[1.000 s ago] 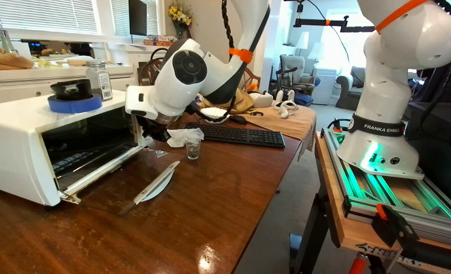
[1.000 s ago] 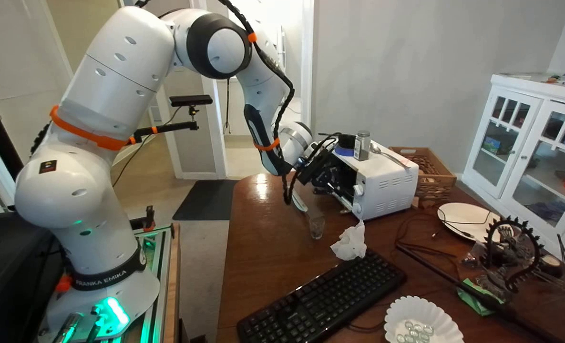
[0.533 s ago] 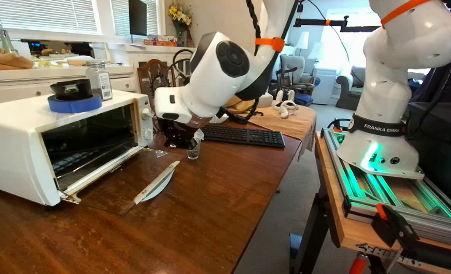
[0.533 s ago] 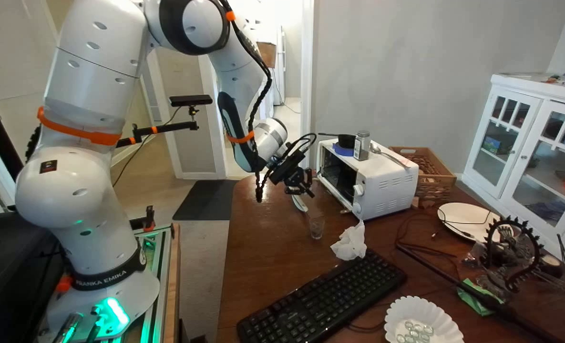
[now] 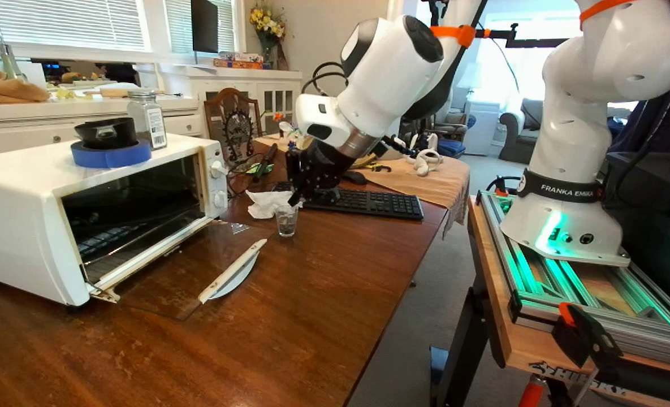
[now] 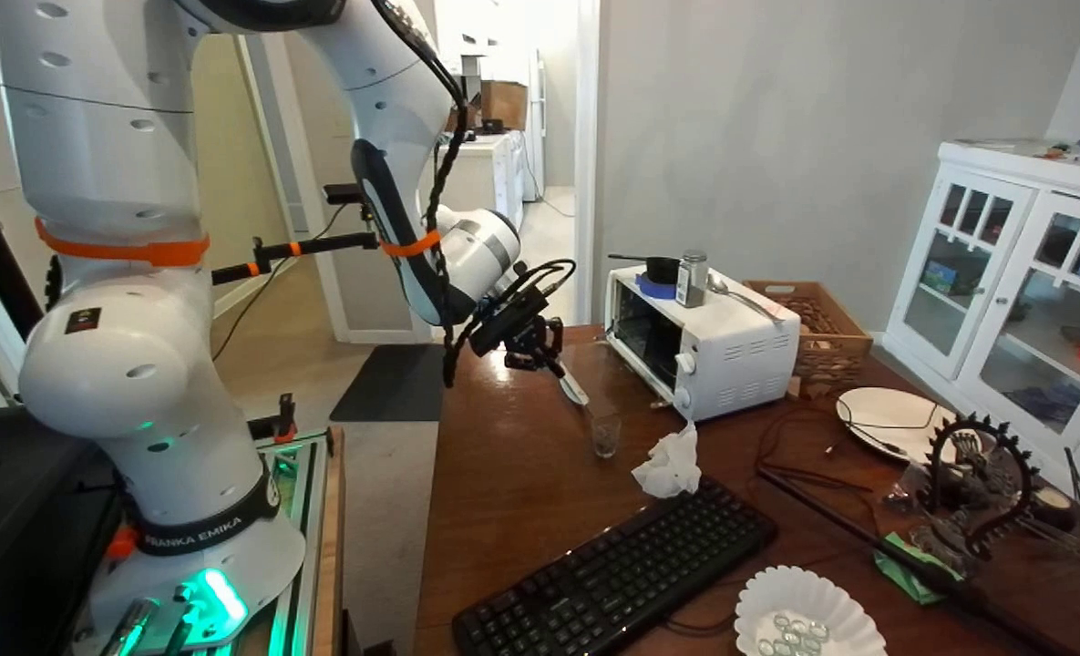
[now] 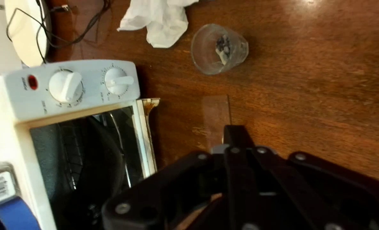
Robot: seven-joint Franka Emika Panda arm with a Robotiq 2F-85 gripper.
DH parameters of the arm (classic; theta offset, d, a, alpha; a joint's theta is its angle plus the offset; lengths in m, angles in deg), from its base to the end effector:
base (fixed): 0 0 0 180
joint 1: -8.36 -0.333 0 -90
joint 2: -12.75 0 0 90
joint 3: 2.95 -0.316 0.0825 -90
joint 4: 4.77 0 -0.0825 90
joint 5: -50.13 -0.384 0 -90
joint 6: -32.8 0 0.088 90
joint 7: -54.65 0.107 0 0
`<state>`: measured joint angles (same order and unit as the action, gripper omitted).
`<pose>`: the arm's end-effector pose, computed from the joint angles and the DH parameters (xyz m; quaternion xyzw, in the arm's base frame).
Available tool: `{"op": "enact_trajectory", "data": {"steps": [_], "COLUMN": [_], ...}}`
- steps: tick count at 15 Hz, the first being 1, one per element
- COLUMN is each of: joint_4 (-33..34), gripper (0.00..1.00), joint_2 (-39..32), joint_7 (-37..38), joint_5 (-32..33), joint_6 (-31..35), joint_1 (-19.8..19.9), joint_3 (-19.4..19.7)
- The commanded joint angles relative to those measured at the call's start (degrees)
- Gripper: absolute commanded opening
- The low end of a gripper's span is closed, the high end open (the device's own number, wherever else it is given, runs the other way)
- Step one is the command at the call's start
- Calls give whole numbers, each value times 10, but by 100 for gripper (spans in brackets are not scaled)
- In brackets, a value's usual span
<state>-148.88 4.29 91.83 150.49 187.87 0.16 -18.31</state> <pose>0.3839 0.2085 0.2124 0.7246 0.6054 0.1906 0.2687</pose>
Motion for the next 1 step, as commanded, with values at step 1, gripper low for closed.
{"op": "enact_trajectory", "data": {"steps": [1], "joint_4": [-12], "gripper": [8], "joint_2": [17], "joint_7": [14], "joint_5": [8], "joint_6": [6], "joint_1": [6], "joint_3": [3]}}
